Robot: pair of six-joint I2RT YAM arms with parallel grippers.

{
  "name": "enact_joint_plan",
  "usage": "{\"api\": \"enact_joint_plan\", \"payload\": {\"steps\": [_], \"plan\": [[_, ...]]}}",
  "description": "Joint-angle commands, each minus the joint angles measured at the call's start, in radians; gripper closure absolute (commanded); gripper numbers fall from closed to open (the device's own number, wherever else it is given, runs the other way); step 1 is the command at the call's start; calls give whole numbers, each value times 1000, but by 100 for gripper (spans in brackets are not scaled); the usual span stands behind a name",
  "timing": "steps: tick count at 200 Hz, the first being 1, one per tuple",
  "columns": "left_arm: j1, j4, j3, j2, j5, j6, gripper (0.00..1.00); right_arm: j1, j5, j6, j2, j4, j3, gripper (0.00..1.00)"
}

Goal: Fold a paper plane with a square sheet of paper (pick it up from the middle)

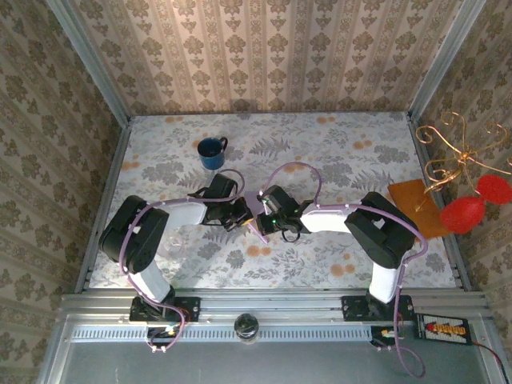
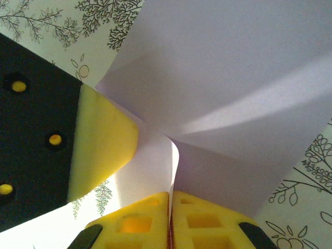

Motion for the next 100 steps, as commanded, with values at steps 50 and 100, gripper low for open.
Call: {"api": "enact_joint_plan", "payload": {"steps": [50, 100], "plan": [[-3, -37, -8, 6, -23, 2, 98, 5, 29, 20, 45, -95, 21, 91], [-3, -29, -12, 19, -22, 4, 98, 5, 27, 23, 46, -100, 22, 92]]}}
